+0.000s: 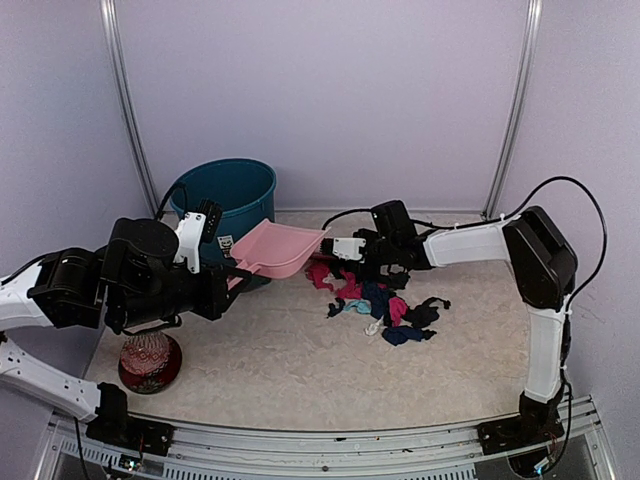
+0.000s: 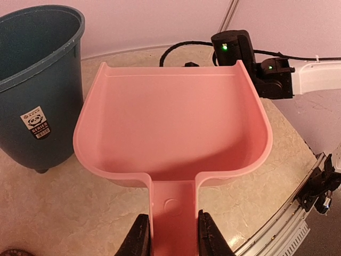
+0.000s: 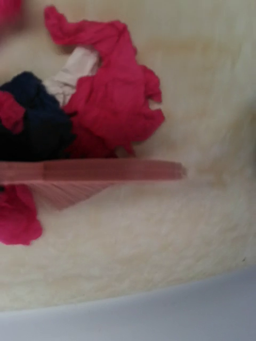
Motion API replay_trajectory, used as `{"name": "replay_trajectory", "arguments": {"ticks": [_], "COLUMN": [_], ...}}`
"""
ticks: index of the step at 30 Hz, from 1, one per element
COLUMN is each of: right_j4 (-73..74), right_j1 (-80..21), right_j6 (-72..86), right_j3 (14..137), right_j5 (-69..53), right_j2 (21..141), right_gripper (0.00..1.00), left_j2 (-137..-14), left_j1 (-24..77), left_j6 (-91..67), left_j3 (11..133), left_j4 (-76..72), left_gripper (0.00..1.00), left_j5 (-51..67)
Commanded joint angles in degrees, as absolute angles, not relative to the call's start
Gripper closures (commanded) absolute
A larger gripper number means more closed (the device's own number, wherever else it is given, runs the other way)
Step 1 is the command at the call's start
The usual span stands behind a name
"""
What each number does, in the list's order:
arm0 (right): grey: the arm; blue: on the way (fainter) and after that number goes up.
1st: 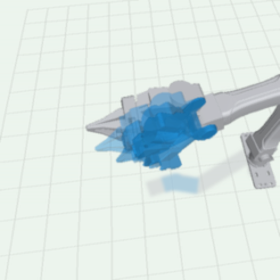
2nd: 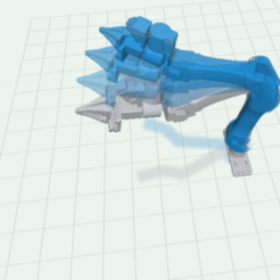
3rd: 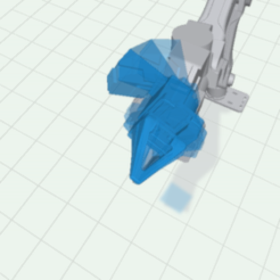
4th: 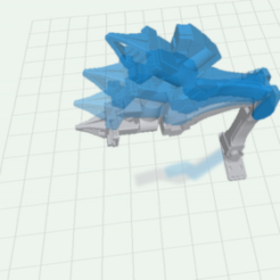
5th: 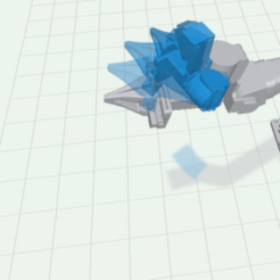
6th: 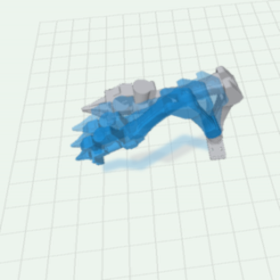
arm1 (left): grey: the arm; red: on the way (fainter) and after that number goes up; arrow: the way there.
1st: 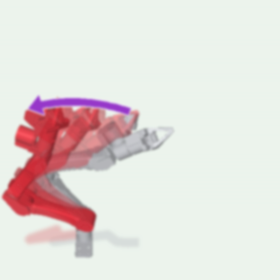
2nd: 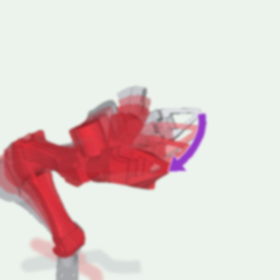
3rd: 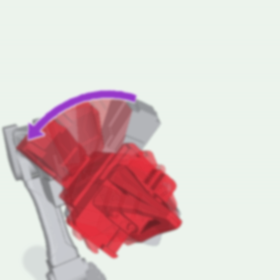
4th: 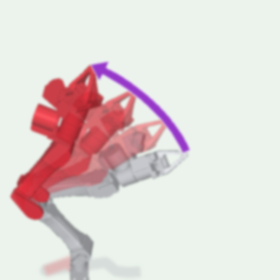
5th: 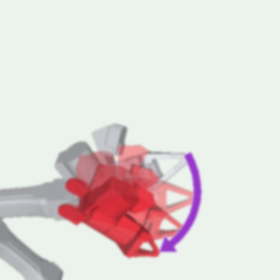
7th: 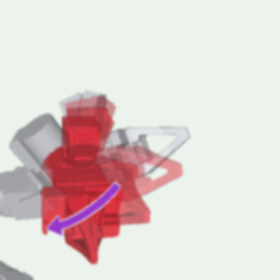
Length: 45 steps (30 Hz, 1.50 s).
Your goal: Sweep away the paper scraps from the table
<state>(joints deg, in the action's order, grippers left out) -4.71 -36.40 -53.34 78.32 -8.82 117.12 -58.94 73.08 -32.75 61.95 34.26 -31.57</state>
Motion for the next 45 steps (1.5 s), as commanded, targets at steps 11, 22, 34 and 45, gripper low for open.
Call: {"name": "replay_trajectory", "arguments": {"ticks": [11,22,34,45], "right_j4": [-5.44,-12.25,-11.56,-3.17], "right_j1": [-42.59,-42.9,-40.52,-39.99], "right_j6": [-45.42,-38.93,-25.26,-21.91], "right_j3": [51.73,47.9,50.29,56.89], "right_j5": [-8.32,15.75,21.35,23.84], "right_j2": [88.98,75.39,83.19,90.12], "right_gripper": [1.0,1.0,1.0,1.0], "left_j2": [-60.46,-63.98,-65.81,-72.15], "left_j1": [73.19,73.04,76.37,83.14], "left_j6": [-31.23,-30.03,-32.84,-36.03], "left_j3": [59.7,57.69,47.78,42.42], "left_j4": [30.33,29.42,28.6,26.39], "left_gripper": [1.0,1.0,1.0,1.0], "left_j5": [-32.77,-30.16,-26.57,-32.26]}}
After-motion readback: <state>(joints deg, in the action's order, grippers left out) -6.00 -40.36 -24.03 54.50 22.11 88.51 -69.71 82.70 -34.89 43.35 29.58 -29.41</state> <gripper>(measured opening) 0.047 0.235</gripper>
